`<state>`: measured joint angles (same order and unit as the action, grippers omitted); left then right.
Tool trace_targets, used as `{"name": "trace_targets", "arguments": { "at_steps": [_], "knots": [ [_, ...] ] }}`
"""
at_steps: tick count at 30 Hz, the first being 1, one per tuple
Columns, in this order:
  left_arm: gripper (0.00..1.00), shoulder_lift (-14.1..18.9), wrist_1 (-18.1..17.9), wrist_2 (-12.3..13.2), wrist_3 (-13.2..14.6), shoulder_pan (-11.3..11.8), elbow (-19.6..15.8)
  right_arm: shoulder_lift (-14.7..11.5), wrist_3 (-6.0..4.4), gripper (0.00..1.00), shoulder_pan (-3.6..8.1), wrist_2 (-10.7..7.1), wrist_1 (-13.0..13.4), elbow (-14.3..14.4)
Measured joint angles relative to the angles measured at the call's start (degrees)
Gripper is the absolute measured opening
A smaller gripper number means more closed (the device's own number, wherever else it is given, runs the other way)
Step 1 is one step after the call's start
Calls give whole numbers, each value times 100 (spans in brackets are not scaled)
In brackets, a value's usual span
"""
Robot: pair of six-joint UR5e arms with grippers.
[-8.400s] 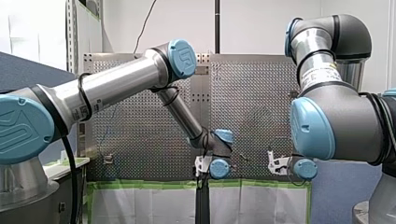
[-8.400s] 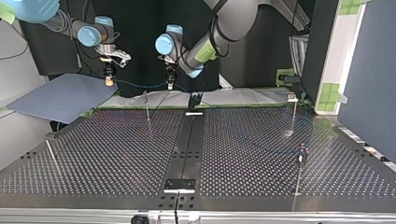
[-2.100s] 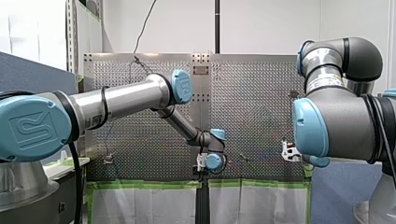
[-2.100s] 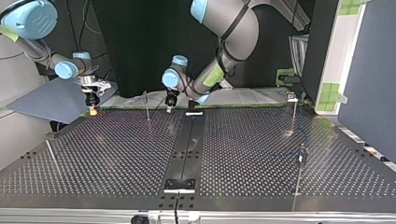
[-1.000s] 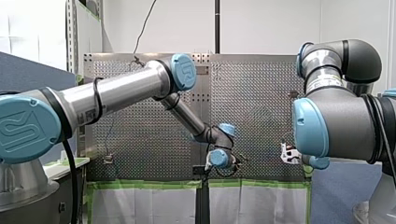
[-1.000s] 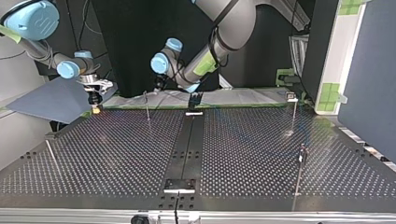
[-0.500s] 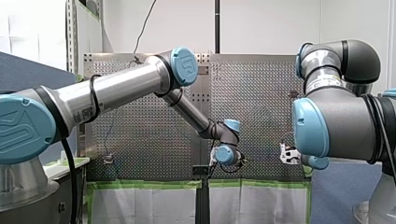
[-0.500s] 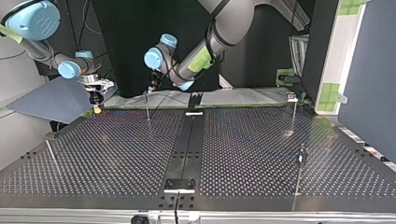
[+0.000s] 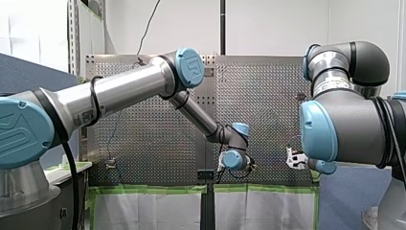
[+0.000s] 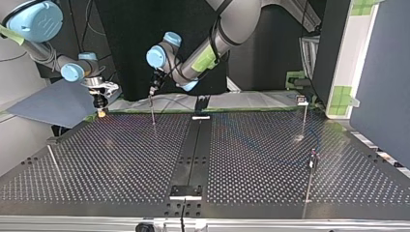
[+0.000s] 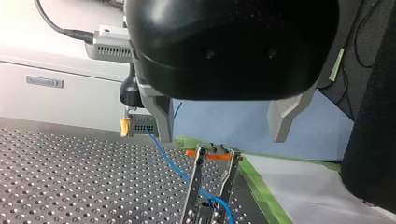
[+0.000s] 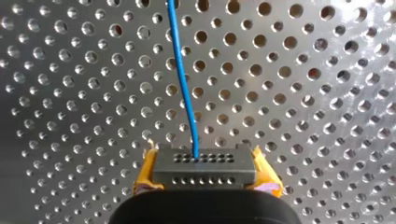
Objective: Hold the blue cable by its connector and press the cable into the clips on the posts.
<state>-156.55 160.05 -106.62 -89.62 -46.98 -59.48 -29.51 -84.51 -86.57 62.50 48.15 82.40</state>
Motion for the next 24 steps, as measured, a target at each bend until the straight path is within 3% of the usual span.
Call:
{"name": "trace_targets", "arguments": {
  "at_steps": [24],
  "knots": [
    [100, 0, 46, -126, -165, -29, -42, 18, -6, 0, -46, 0, 4, 0]
  ]
}}
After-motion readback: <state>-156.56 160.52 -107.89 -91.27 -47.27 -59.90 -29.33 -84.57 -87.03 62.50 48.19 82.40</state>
